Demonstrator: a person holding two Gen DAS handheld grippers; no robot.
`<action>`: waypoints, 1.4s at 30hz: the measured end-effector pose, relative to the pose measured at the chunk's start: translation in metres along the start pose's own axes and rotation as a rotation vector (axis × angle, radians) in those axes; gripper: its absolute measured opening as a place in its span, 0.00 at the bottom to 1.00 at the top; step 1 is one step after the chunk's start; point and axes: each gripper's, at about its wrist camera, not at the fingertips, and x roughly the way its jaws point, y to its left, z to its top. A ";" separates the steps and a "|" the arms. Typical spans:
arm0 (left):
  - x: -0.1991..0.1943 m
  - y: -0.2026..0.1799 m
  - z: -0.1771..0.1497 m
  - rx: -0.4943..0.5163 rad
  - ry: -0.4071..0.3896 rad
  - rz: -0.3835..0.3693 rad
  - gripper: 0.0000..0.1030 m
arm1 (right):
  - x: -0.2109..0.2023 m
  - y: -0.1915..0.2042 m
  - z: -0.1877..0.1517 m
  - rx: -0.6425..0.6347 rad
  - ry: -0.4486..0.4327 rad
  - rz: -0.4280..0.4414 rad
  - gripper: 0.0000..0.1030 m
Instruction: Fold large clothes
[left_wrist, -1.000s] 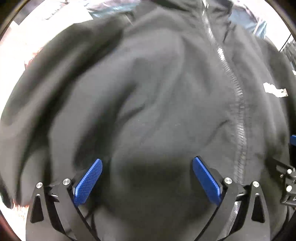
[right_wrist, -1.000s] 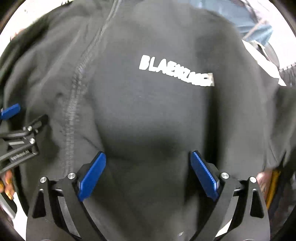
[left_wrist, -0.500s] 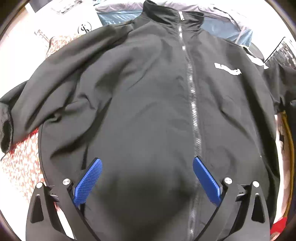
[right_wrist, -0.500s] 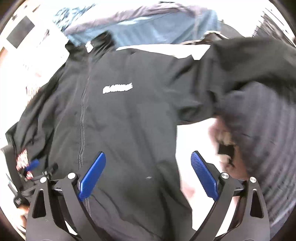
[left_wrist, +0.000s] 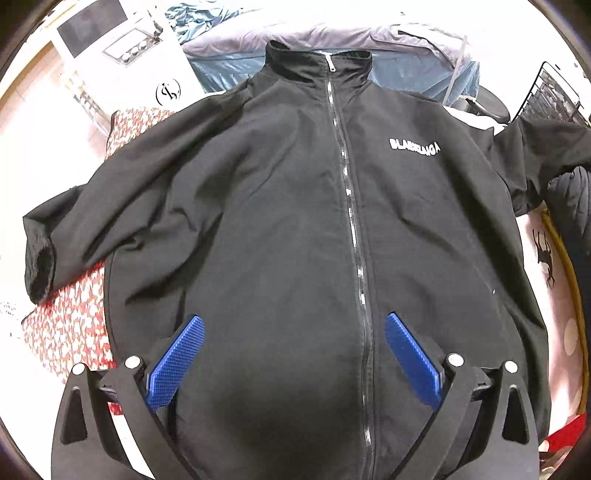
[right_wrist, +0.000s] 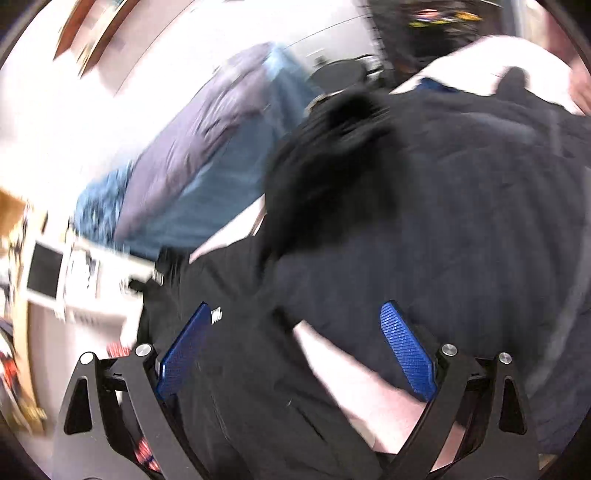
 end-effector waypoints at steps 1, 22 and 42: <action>-0.001 0.000 -0.004 -0.002 0.006 -0.002 0.94 | -0.007 -0.014 0.007 0.044 -0.020 -0.001 0.89; -0.003 0.012 -0.029 -0.049 0.033 0.039 0.94 | 0.053 -0.016 0.088 0.232 0.042 0.131 0.26; 0.007 0.024 -0.022 -0.105 0.038 0.010 0.94 | -0.085 0.069 0.165 -0.124 -0.199 0.142 0.14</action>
